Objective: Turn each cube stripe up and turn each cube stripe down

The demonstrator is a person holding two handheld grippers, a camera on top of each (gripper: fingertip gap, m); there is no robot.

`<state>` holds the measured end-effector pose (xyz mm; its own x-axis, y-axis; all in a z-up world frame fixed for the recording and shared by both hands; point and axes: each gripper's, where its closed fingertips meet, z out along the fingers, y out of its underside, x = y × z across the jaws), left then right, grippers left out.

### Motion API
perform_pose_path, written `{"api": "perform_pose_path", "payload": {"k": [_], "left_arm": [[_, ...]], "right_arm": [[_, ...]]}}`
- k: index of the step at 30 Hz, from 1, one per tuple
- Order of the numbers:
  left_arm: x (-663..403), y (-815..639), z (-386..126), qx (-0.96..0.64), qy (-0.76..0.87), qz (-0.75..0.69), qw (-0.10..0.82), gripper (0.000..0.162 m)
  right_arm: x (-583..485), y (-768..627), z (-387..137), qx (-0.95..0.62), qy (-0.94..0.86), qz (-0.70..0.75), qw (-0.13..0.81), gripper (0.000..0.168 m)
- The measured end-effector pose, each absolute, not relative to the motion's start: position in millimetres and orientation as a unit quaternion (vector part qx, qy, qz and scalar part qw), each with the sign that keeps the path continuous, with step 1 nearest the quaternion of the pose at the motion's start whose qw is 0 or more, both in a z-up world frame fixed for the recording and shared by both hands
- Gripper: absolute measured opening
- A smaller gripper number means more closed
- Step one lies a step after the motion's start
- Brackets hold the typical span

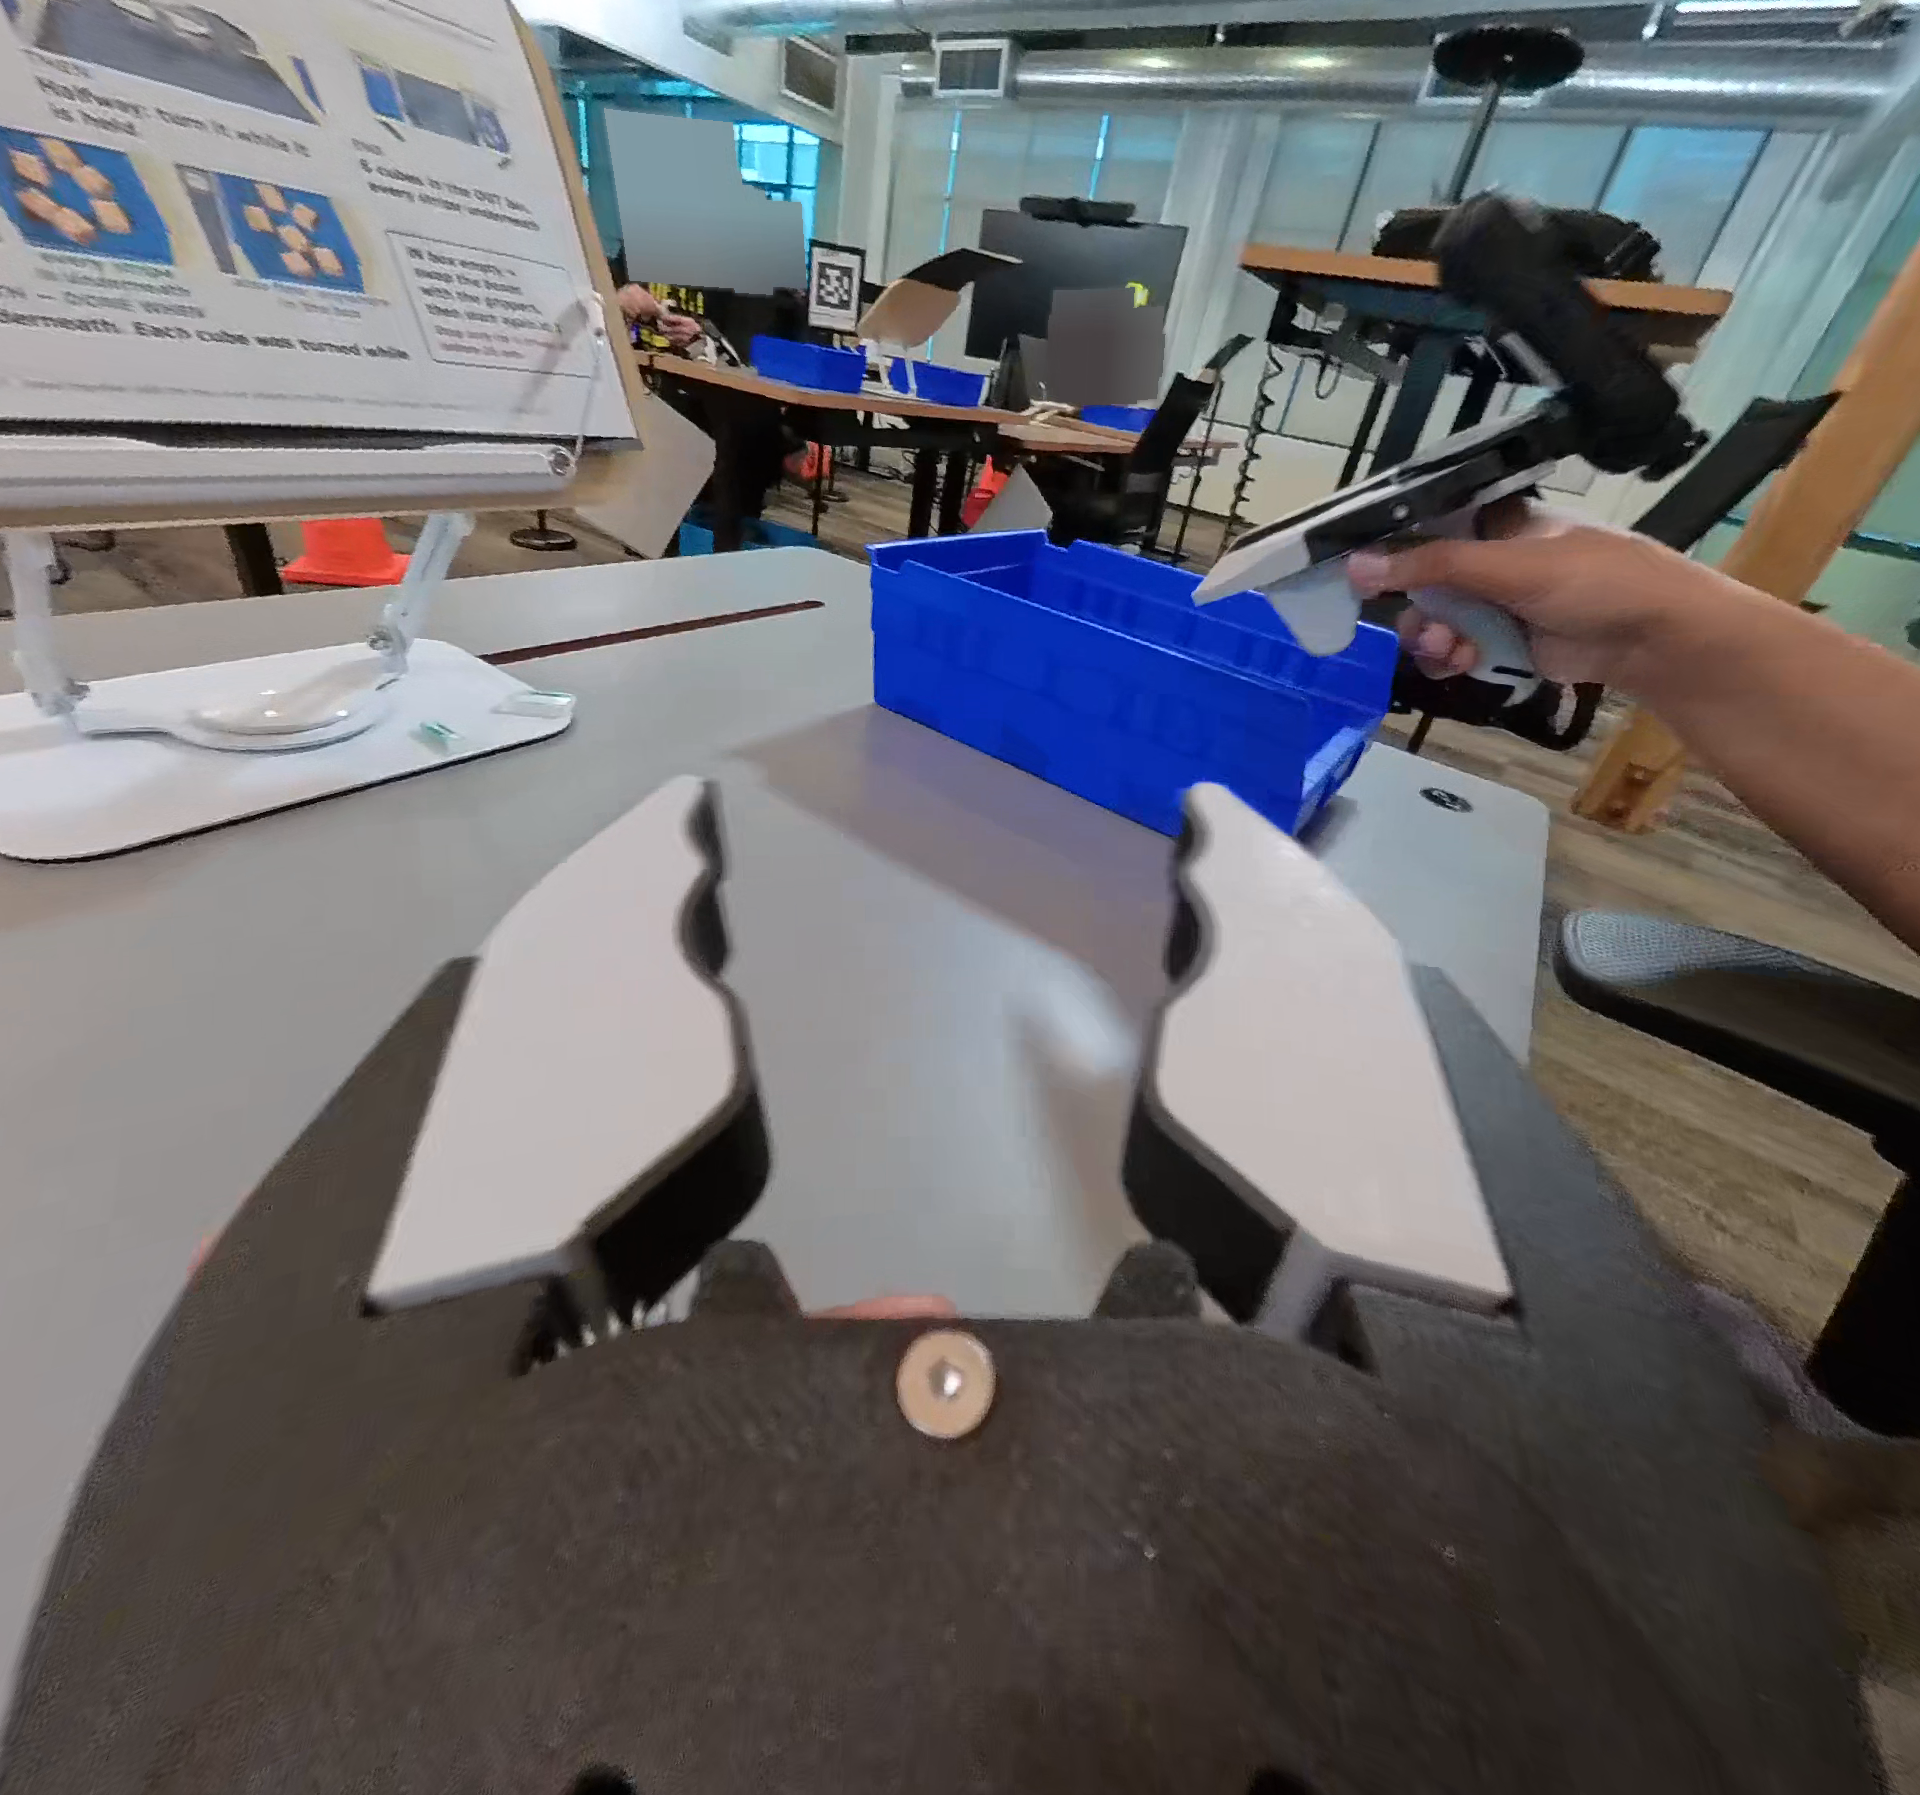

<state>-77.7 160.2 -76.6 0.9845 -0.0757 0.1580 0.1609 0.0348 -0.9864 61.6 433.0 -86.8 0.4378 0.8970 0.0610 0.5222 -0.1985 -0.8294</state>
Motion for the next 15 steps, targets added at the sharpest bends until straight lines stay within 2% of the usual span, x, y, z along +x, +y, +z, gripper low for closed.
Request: {"api": "perform_pose_path", "payload": {"k": [2, 3, 7, 13, 15], "left_arm": [[-81.3, 161.4, -78.4, -0.693, -0.046, -0.07, 0.717, 0.117], [-83.1, 162.0, -79.4, -0.693, -0.054, -0.065, 0.716, 0.122], [-86.5, 161.3, -76.9, -0.687, -0.062, -0.042, 0.723, 0.118], [-83.3, 143.8, -71.2, -0.673, -0.013, -0.074, 0.735, 0.12], [-96.8, 130.8, -57.0, -0.642, -0.026, -0.069, 0.763, 0.129]], "right_arm": [[38.6, 398.6, -66.5, -0.701, -0.494, 0.285, 0.428, 0.063], [27.6, 379.6, -59.0, -0.682, -0.501, 0.315, 0.43, 0.059], [-9.0, 302.5, -55.6, -0.619, -0.532, 0.413, 0.404, 0.058], [-35.0, 225.7, -96.8, -0.585, -0.563, 0.481, 0.331, 0.051], [-39.0, 205.8, -110.2, -0.583, -0.553, 0.522, 0.285, 0.051]]}}
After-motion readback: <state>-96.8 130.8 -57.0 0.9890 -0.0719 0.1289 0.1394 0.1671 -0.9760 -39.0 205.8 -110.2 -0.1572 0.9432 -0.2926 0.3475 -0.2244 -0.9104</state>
